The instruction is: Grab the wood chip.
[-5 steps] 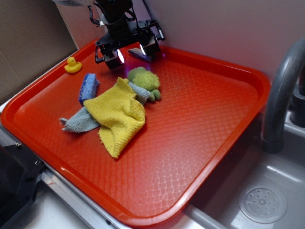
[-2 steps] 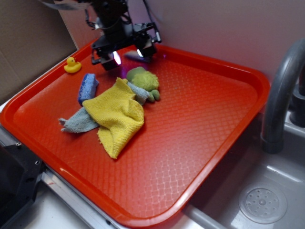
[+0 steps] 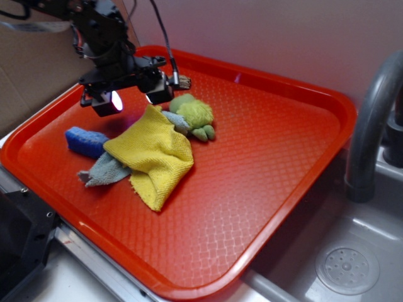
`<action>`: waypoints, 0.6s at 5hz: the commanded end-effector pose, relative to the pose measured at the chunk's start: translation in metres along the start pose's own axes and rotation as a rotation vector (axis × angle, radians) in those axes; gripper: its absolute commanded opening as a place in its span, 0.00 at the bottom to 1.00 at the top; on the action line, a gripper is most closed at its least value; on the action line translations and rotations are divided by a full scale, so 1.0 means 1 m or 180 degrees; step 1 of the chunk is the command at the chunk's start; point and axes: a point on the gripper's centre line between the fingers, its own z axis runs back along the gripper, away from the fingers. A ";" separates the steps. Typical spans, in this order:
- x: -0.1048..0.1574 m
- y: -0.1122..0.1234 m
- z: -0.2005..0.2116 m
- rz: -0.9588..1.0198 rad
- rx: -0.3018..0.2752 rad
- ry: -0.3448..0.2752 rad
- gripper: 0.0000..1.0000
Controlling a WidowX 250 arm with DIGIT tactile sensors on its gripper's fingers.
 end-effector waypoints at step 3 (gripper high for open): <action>0.072 -0.024 0.008 0.0849 -0.0152 -0.0106 1.00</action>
